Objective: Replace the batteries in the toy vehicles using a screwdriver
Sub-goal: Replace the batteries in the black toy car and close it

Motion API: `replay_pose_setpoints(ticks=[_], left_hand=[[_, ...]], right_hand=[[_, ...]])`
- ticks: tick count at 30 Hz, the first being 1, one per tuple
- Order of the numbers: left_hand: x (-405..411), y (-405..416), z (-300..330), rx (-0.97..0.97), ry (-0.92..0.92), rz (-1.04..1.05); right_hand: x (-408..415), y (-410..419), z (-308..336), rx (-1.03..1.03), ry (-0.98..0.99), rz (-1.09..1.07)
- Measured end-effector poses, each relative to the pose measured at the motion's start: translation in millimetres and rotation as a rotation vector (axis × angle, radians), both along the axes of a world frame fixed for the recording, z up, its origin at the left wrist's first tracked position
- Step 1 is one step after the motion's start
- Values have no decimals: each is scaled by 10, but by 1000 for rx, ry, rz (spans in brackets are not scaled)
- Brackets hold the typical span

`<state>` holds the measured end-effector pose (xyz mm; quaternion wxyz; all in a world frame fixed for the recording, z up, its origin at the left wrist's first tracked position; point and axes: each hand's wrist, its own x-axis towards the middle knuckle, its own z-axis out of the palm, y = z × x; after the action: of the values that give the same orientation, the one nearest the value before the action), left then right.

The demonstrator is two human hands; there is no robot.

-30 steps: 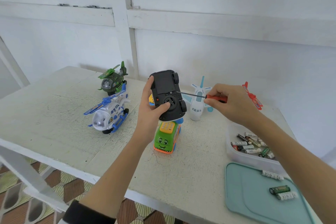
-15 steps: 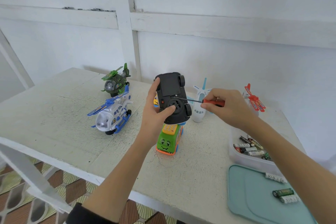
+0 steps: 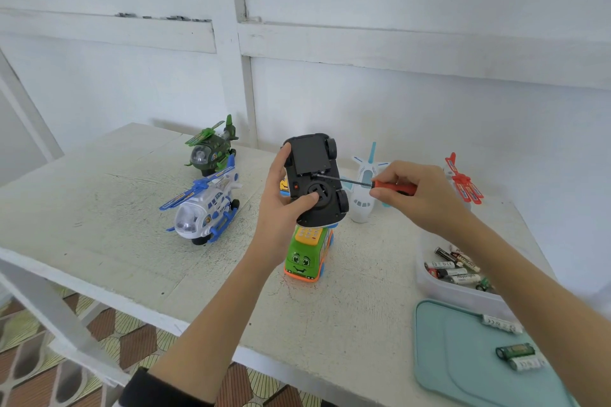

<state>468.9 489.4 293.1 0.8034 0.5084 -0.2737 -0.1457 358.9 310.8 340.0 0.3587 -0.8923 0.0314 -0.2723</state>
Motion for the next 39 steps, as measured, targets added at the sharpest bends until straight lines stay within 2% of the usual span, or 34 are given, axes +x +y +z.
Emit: replay_pose_setpoints(ticks=[18, 24, 29, 34, 39], left_hand=[[-21, 31, 9, 29, -1, -18], [-12, 32, 3, 95, -12, -78], [50, 29, -33, 212, -16, -141], [53, -1, -49, 280, -35, -229], [51, -6, -48, 306, -48, -224]], right_hand=[[-47, -85, -15, -45, 0, -45], [-35, -97, -30, -240, 48, -49], [-24, -76, -16, -410, 239, 62], [-4, -53, -55, -312, 391, 172], [-4, -41, -96, -185, 373, 152]])
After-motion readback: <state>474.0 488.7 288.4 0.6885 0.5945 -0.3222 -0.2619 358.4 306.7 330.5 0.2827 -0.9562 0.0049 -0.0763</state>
